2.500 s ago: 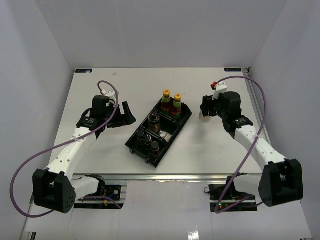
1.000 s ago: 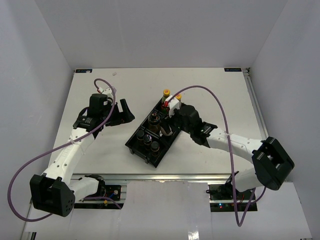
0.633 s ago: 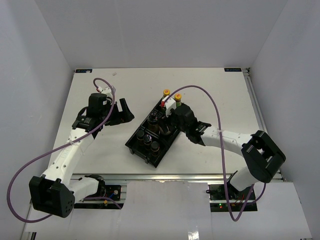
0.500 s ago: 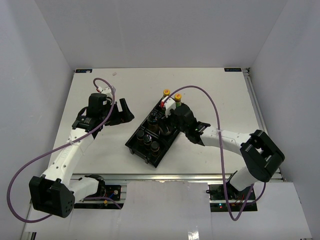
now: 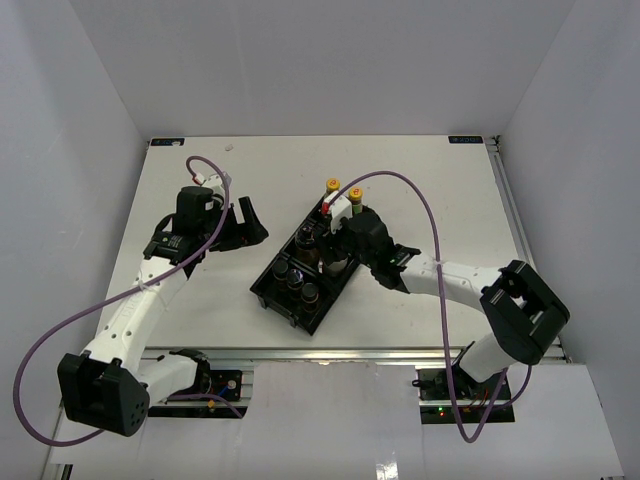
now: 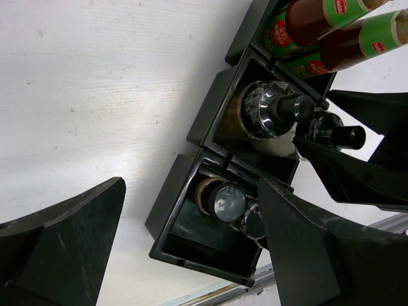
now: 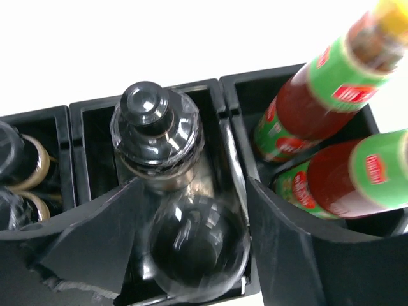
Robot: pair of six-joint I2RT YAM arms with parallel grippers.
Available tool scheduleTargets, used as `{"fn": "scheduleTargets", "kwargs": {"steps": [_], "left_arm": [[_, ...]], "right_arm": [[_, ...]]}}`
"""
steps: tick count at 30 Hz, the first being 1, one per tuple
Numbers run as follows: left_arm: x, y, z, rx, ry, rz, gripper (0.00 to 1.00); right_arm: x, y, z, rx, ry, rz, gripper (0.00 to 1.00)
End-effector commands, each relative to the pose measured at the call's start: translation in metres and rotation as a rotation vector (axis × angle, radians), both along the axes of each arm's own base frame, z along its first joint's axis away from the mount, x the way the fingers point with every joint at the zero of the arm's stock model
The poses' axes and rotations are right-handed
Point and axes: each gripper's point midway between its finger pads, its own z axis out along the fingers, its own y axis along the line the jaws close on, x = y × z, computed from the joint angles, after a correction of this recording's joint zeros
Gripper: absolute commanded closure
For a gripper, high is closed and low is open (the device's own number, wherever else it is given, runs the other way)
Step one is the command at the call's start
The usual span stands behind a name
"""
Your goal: Organize the condiment bottles
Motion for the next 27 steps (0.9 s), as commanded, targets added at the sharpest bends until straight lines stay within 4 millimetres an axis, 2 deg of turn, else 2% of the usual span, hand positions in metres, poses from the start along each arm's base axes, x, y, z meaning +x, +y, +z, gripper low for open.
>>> {"fn": "scheduleTargets", "kwargs": {"steps": [1, 6, 9, 11, 13, 14, 17, 20, 27], "left_arm": [[0.001, 0.004, 0.027, -0.006, -0.072, 0.012, 0.04], [-0.002, 0.004, 0.033, -0.011, -0.073, 0.013, 0.04], [-0.003, 0.003, 0.042, -0.015, -0.084, 0.004, 0.04], [-0.003, 0.002, 0.049, -0.017, -0.090, -0.006, 0.04], [-0.002, 0.000, 0.062, -0.024, -0.108, -0.013, 0.04], [-0.003, -0.001, 0.066, -0.031, -0.115, -0.018, 0.04], [-0.009, -0.013, 0.096, -0.084, -0.156, -0.090, 0.04], [-0.018, -0.023, 0.137, -0.117, -0.235, -0.176, 0.03], [-0.048, -0.032, 0.181, -0.182, -0.389, -0.273, 0.02]], "right_arm": [[0.008, 0.007, 0.051, 0.113, -0.114, -0.019, 0.23], [0.005, 0.003, 0.062, 0.114, -0.118, -0.024, 0.18], [0.001, -0.001, 0.085, 0.128, -0.131, -0.027, 0.17], [-0.003, -0.001, 0.102, 0.133, -0.127, -0.019, 0.02], [-0.005, -0.008, 0.128, 0.121, -0.092, -0.048, 0.10], [-0.006, -0.011, 0.134, 0.122, -0.082, -0.060, 0.10], [-0.018, -0.038, 0.154, 0.127, -0.030, -0.143, 0.10], [-0.027, -0.066, 0.166, 0.185, 0.034, -0.281, 0.10], [-0.051, -0.133, 0.198, 0.239, 0.049, -0.496, 0.10]]}}
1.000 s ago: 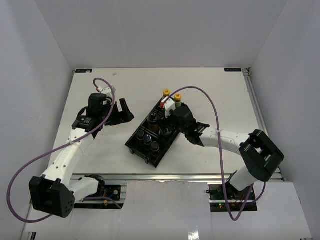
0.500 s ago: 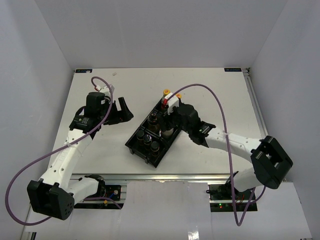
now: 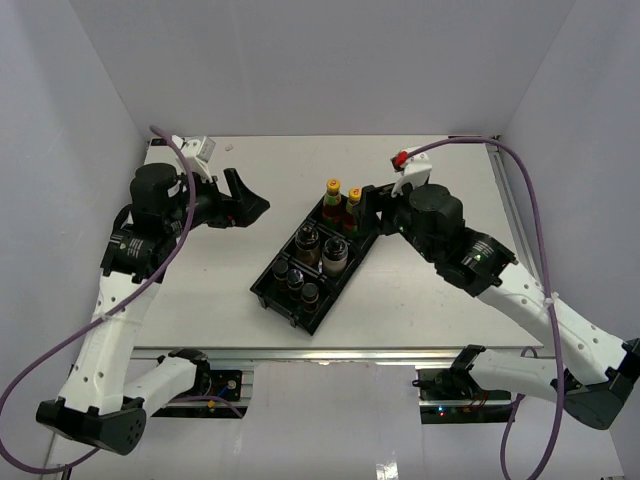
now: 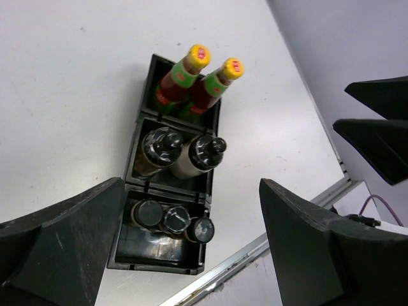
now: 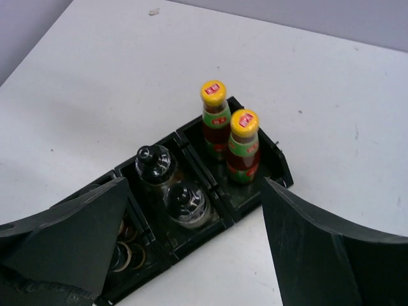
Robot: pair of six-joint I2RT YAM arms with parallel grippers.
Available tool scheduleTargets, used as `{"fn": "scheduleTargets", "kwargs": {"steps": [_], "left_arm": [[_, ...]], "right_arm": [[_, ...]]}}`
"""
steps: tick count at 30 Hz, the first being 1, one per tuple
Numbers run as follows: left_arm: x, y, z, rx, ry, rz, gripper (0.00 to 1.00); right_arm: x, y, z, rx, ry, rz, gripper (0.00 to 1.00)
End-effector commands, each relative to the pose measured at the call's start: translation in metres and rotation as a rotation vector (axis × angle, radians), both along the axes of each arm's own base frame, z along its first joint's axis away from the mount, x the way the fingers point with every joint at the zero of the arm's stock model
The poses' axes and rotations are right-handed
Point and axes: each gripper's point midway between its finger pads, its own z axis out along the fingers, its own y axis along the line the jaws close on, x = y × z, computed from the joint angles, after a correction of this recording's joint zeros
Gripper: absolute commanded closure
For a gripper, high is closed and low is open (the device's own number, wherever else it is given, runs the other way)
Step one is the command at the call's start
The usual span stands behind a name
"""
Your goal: Organize the condiment bottles
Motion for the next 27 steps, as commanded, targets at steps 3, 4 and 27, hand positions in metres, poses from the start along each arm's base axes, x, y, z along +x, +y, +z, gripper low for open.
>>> {"fn": "scheduleTargets", "kwargs": {"steps": [3, 4, 27], "left_arm": [[-0.036, -0.007, 0.037, -0.057, -0.120, -0.105, 0.02], [-0.040, -0.006, 0.040, -0.060, -0.130, -0.106, 0.02], [-0.068, 0.004, 0.049, -0.069, -0.183, -0.083, 0.02]], "right_arm": [[-0.024, -0.070, 0.015, 0.051, 0.030, -0.226, 0.10], [-0.028, -0.074, 0.017, 0.067, 0.024, -0.225, 0.10], [-0.053, -0.096, 0.038, 0.184, -0.024, -0.201, 0.10]]}}
